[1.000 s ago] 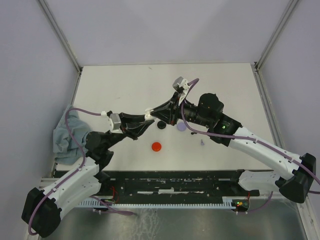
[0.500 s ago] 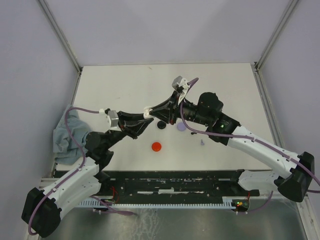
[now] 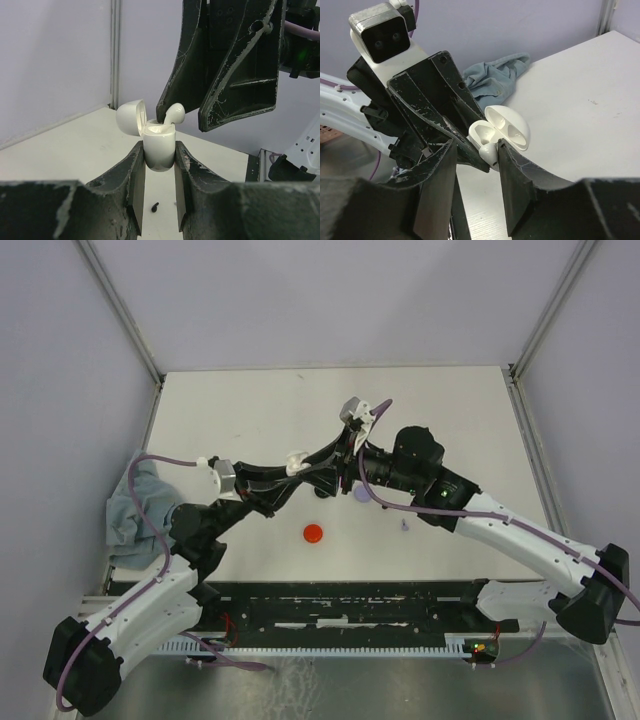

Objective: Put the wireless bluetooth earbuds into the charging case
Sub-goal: Place the earbud in the charging case.

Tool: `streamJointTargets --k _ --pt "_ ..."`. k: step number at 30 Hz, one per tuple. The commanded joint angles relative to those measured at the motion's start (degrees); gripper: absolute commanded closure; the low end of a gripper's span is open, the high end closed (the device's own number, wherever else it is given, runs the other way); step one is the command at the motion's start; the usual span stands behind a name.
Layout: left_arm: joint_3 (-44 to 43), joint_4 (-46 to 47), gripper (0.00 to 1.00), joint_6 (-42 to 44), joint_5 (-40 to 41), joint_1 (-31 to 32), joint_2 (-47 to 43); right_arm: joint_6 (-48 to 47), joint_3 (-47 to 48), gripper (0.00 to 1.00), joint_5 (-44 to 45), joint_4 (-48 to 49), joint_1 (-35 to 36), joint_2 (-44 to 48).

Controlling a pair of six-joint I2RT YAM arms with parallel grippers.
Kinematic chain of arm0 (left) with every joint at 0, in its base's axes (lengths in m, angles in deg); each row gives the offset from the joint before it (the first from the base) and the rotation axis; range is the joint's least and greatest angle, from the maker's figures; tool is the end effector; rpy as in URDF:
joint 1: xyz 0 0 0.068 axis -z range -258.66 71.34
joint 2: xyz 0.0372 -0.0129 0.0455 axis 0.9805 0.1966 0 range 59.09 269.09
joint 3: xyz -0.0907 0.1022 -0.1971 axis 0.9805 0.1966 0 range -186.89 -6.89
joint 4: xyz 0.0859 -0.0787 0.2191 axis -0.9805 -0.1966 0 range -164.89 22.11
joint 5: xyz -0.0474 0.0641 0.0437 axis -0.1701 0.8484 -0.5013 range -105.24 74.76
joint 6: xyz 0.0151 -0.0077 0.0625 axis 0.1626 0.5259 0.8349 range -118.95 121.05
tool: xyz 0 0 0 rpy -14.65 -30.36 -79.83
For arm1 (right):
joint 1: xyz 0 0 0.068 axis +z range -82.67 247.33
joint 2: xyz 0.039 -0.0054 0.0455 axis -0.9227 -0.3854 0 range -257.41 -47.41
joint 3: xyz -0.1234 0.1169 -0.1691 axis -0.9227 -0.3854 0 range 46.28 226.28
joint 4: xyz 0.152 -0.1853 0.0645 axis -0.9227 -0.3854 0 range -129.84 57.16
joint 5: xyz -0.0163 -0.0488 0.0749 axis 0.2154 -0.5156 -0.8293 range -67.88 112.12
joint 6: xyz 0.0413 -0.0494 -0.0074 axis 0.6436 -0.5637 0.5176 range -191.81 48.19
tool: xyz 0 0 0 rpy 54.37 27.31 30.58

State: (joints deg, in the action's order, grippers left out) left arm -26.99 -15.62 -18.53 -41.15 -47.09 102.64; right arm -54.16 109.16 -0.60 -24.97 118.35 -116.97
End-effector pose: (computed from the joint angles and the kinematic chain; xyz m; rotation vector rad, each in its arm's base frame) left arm 0.1534 -0.1203 0.2927 0.5414 1.0507 -1.0330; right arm 0.1713 0.2429 0.3639 -0.8021 1.4910 1.2304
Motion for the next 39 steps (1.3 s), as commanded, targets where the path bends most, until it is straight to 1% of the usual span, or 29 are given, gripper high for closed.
streamJointTargets --k 1,6,13,23,26,31,34,39 --pt "-1.1 3.4 0.97 0.0 -0.4 -0.2 -1.6 -1.7 0.4 0.51 4.9 -3.8 0.5 2.1" --pt "-0.1 3.0 0.97 0.5 -0.8 -0.2 -2.2 -2.9 0.1 0.47 9.2 -5.3 0.5 3.8" --pt "0.4 3.1 0.97 1.4 -3.2 -0.2 -2.5 -3.0 0.3 0.45 13.4 -6.7 0.4 4.2" --pt "1.1 -0.1 0.97 3.7 -4.4 -0.2 -3.5 -2.4 1.7 0.41 14.8 -9.0 0.2 4.1" --pt "1.4 -1.1 0.97 4.2 -3.0 -0.2 -3.8 -2.5 1.9 0.39 16.2 -10.5 0.0 3.9" --pt "2.1 -7.4 0.97 7.3 2.5 -0.2 -4.9 -2.5 3.2 0.35 19.3 -15.9 -1.3 2.0" --pt "2.7 -9.4 0.97 8.5 3.3 -0.2 -5.5 -2.0 3.4 0.34 18.9 -17.5 -2.2 0.7" --pt "4.0 -10.2 0.97 9.6 3.1 -0.2 -5.5 -1.4 4.4 0.35 15.7 -17.8 -2.8 0.2"
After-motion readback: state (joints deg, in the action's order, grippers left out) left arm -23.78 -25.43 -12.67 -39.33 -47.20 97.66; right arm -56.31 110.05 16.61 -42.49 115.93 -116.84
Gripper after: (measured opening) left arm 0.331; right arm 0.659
